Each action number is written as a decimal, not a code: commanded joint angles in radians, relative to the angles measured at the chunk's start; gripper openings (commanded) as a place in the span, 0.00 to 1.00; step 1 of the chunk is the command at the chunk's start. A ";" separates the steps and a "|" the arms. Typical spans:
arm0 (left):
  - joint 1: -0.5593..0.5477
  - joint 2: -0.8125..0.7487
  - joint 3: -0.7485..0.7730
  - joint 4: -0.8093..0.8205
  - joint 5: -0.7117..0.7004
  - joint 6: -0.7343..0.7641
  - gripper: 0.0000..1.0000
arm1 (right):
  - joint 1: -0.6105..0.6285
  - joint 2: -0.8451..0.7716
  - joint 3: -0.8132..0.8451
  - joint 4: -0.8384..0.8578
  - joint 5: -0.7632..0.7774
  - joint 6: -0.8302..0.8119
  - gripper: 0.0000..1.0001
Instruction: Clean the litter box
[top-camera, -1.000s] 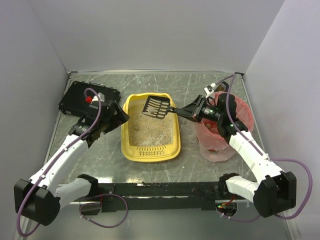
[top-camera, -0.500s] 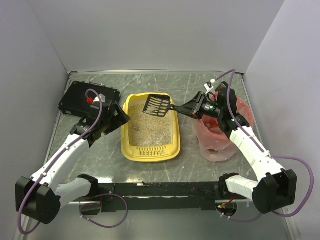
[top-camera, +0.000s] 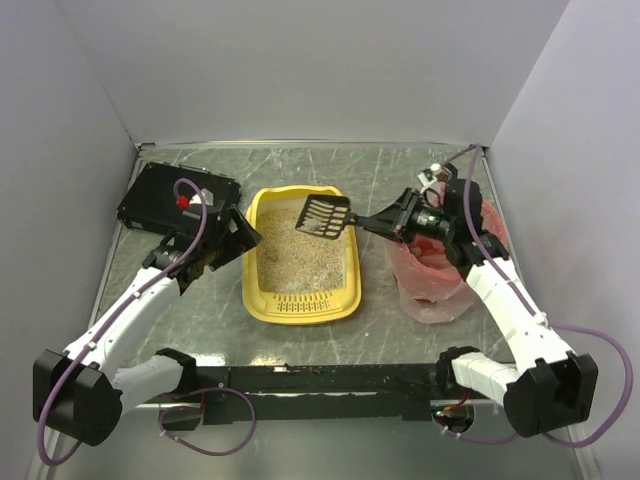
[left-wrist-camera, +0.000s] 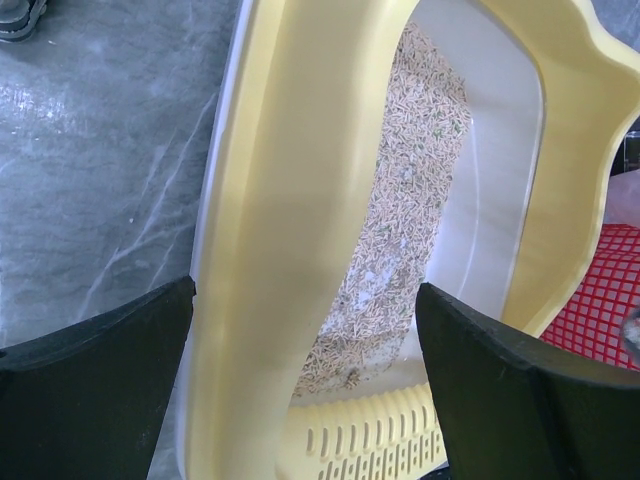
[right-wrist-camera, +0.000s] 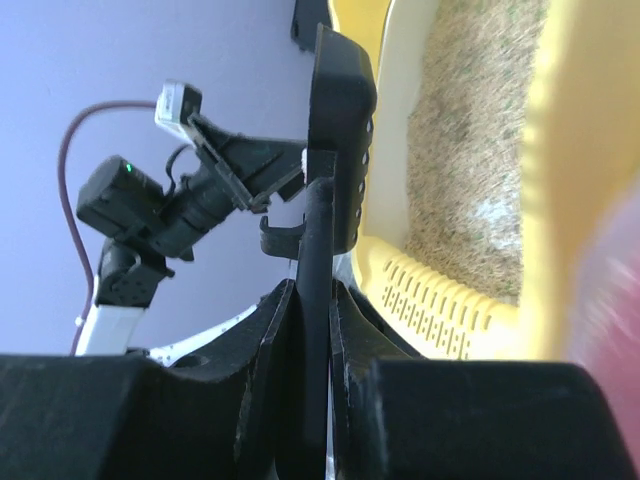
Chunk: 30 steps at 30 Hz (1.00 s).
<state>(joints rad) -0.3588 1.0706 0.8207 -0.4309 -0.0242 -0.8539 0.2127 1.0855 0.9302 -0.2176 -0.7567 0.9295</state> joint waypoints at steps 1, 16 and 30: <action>0.003 -0.014 -0.006 0.040 0.017 0.022 0.97 | -0.123 -0.119 0.052 -0.075 -0.070 -0.012 0.00; 0.003 0.006 -0.012 0.067 0.052 0.049 0.97 | -0.811 -0.340 -0.044 -0.253 -0.392 -0.034 0.00; 0.004 0.008 -0.012 0.066 0.036 0.050 0.97 | -0.886 -0.421 0.174 -0.684 0.238 -0.296 0.00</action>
<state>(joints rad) -0.3588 1.0771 0.8001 -0.3996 0.0063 -0.8238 -0.6682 0.6937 1.0695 -0.7971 -0.7136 0.6895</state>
